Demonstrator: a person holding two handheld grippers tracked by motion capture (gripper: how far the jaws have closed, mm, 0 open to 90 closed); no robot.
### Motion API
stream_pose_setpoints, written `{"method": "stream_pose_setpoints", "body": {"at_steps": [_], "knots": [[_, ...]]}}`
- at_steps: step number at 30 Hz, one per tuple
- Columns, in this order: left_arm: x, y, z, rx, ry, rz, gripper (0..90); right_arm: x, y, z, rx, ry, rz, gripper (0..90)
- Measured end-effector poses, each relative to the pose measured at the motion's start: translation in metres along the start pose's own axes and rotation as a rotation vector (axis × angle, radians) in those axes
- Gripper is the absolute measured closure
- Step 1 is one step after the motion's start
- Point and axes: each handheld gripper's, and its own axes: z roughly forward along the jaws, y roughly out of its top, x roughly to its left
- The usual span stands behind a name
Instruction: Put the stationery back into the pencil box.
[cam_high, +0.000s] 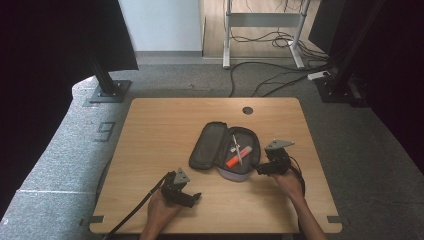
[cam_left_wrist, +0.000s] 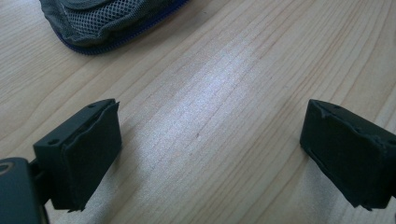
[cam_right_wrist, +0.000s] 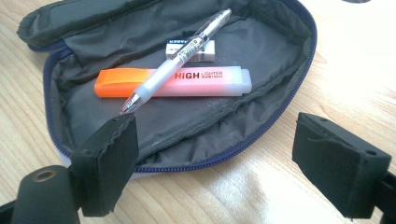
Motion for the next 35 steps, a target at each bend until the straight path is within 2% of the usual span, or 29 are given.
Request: {"method": "stream_pose_setpoints", "body": {"at_steps": [3, 18, 30, 32, 35], "knots": [[0.0, 0.0, 0.0, 0.0, 0.0, 0.0, 5.0, 0.002, -0.005, -0.006, -0.006, -0.006, -0.013, 14.0], [0.0, 0.0, 0.0, 0.0, 0.0, 0.0, 5.0, -0.001, -0.031, -0.021, 0.002, -0.029, -0.002, 13.4], [0.0, 0.0, 0.0, 0.0, 0.0, 0.0, 4.9, -0.005, -0.062, -0.016, 0.027, -0.033, 0.044, 11.7], [0.0, 0.0, 0.0, 0.0, 0.0, 0.0, 4.9, -0.005, -0.067, -0.015, 0.043, -0.036, 0.044, 10.6], [0.0, 0.0, 0.0, 0.0, 0.0, 0.0, 4.9, -0.004, -0.072, -0.017, 0.035, -0.047, 0.036, 9.3]]}}
